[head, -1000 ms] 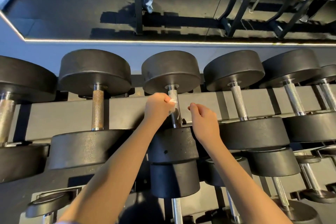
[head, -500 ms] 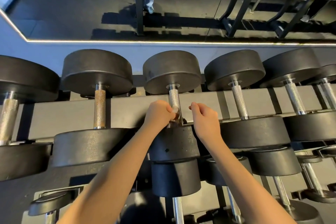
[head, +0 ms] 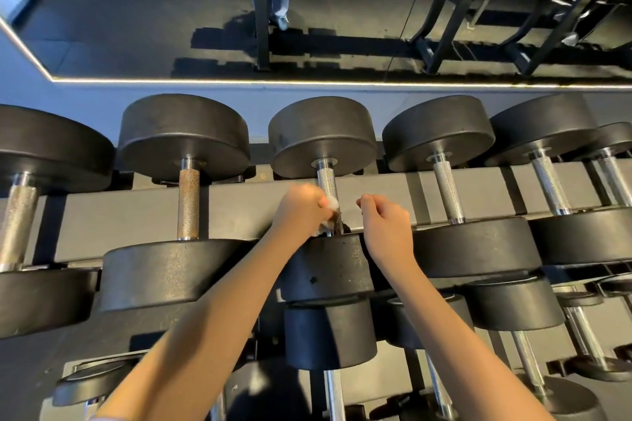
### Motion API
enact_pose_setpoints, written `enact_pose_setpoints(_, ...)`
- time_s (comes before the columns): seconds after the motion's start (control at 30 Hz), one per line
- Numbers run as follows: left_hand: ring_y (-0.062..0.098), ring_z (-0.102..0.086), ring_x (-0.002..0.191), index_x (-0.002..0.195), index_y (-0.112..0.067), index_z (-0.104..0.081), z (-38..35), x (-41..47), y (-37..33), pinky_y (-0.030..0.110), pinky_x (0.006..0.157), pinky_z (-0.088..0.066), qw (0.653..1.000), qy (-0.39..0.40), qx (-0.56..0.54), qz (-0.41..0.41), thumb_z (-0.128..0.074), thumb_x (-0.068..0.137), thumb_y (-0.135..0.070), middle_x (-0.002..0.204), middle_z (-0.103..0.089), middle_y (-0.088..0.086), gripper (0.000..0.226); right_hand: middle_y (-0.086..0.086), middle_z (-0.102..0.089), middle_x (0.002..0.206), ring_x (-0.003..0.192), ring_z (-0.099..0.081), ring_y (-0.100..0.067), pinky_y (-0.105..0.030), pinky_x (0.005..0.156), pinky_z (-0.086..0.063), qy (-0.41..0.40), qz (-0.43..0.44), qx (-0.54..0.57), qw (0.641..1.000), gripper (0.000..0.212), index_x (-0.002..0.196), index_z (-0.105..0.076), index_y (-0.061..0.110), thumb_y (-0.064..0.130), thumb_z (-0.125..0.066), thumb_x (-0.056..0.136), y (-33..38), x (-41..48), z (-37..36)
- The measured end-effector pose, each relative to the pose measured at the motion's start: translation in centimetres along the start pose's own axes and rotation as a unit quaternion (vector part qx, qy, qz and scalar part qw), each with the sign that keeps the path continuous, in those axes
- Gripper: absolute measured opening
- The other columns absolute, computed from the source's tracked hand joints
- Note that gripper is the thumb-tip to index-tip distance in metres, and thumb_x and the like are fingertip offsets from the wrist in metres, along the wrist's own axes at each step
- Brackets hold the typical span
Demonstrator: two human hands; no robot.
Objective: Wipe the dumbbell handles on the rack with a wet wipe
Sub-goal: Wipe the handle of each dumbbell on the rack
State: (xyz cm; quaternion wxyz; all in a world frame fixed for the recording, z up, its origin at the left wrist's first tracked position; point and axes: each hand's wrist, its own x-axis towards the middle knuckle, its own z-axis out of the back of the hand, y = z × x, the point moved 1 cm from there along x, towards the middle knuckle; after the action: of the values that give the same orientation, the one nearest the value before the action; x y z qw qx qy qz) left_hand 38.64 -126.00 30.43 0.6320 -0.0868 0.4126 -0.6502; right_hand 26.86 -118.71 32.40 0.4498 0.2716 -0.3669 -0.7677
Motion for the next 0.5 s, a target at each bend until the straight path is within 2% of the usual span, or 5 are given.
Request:
enact_pose_setpoints(0.1, 0.016, -0.060, 0.063, 0.092, -0.001, -0.067, 0.3, 0.5, -0.1, 0.023, 0.055, -0.049, 0.992, -0.078, -0.085, -0.057, -0.063, 0.086, -0.016, 0.071, -0.061, 0.002, 0.017, -0.021, -0.065, 0.089, 0.083, -0.060, -0.029, -0.027, 0.063, -0.044, -0.004, -0.002, 0.011, 1.000, 0.037, 0.093, -0.065, -0.004, 0.025, -0.042, 0.099, -0.1, 0.0, 0.0)
enact_pose_setpoints(0.23, 0.020, -0.061, 0.086, 0.105, -0.009, -0.067, 1.0, 2.5, -0.9, 0.025, 0.070, -0.043, 0.983, -0.151, -0.035, -0.094, -0.062, 0.090, -0.020, 0.091, -0.064, 0.005, 0.019, -0.021, -0.066, 0.097, 0.091, -0.060, -0.027, -0.024, 0.069, -0.046, -0.012, -0.009, 0.017, 1.000, 0.036, 0.096, -0.065, -0.004, 0.023, -0.042, 0.099, 0.0, -0.1, 0.1)
enact_pose_setpoints(0.43, 0.019, -0.049, 0.075, 0.088, -0.007, -0.073, 0.0, 1.5, 0.0, 0.026, 0.063, -0.038, 0.985, -0.087, 0.033, -0.146, -0.063, 0.085, -0.015, 0.083, -0.048, 0.002, 0.014, -0.021, -0.066, 0.099, 0.093, -0.060, -0.028, -0.035, 0.083, -0.048, -0.012, -0.007, 0.008, 1.000, 0.035, 0.097, -0.065, -0.004, 0.022, -0.042, 0.099, -0.1, -0.2, 0.1)
enact_pose_setpoints(0.47, 0.019, -0.047, 0.070, 0.071, 0.001, -0.058, 0.0, 1.2, 0.2, 0.025, 0.058, -0.035, 0.985, -0.068, 0.026, -0.154, -0.064, 0.082, -0.011, 0.077, -0.047, 0.002, 0.017, -0.022, -0.066, 0.099, 0.093, -0.059, -0.030, -0.036, 0.082, -0.047, -0.012, -0.006, 0.006, 1.000, 0.036, 0.097, -0.066, -0.005, 0.022, -0.042, 0.099, -0.1, -0.2, 0.0)
enact_pose_setpoints(0.5, 0.018, -0.045, 0.065, 0.067, -0.017, -0.061, 0.0, 0.8, 0.3, 0.024, 0.052, -0.034, 0.985, -0.051, 0.022, -0.165, -0.064, 0.080, -0.006, 0.072, -0.047, 0.002, 0.017, -0.023, -0.066, 0.099, 0.094, -0.059, -0.032, -0.037, 0.082, -0.047, -0.011, -0.005, 0.007, 1.000, 0.036, 0.097, -0.065, -0.006, 0.021, -0.042, 0.099, -0.1, -0.1, 0.0)
